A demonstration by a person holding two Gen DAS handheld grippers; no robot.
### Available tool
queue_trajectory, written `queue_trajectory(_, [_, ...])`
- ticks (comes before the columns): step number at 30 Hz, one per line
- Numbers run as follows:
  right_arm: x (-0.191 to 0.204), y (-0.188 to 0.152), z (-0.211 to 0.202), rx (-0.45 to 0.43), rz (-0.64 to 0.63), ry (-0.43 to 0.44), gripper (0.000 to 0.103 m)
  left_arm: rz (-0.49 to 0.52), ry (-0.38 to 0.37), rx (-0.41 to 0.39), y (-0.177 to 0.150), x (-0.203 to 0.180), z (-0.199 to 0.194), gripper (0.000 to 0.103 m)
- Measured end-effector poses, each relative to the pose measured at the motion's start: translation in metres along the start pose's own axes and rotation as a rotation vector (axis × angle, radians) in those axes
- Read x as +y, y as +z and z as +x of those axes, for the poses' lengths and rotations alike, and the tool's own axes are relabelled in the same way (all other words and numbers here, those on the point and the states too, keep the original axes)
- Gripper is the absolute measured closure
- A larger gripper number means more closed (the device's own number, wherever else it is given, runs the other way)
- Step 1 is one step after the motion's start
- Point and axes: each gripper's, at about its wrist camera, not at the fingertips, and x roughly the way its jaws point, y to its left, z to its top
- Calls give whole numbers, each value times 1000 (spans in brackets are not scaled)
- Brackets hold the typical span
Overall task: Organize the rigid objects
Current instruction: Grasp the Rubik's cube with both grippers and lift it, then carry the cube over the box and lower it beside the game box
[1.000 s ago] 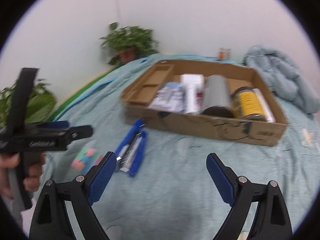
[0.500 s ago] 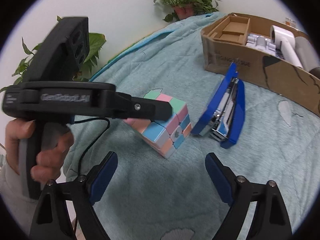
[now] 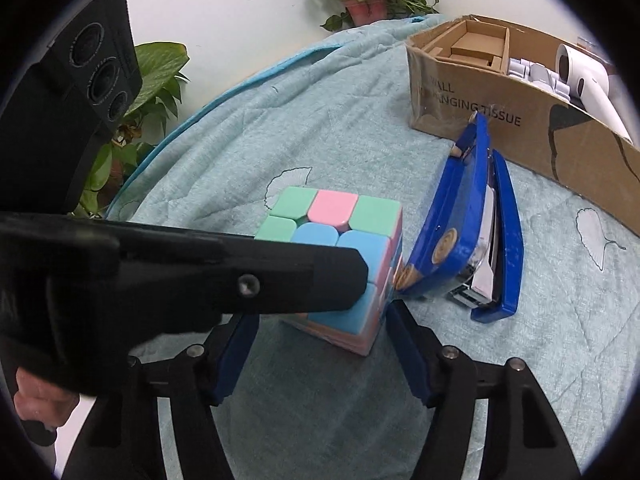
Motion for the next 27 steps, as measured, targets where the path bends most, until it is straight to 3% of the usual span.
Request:
queue_trajectory(4, [-2, 0, 1, -5, 18, -13, 38, 20, 17, -10, -3, -4, -3, 47])
queue_trajectory(8, [-2, -3, -4, -10, 49, -9, 40, 67, 57, -43, -9, -16, -14, 57])
queue_trajectory(11, [2, -9, -15, -5, 63, 20, 45, 106, 92, -88, -14, -30, -33, 63])
queue_trajectory(15, [12, -17, -34, -36, 61, 62, 48, 131, 104, -129, -16, -51, -52, 64])
queue_trajectory(21, [-1, -16, -57, -98, 100, 37, 49, 184, 82, -125, -16, -82, -56, 64])
queue_trajectory(27, [-21, -4, -87, -179, 123, -22, 49, 240, 42, -174, 2, -112, -62, 63])
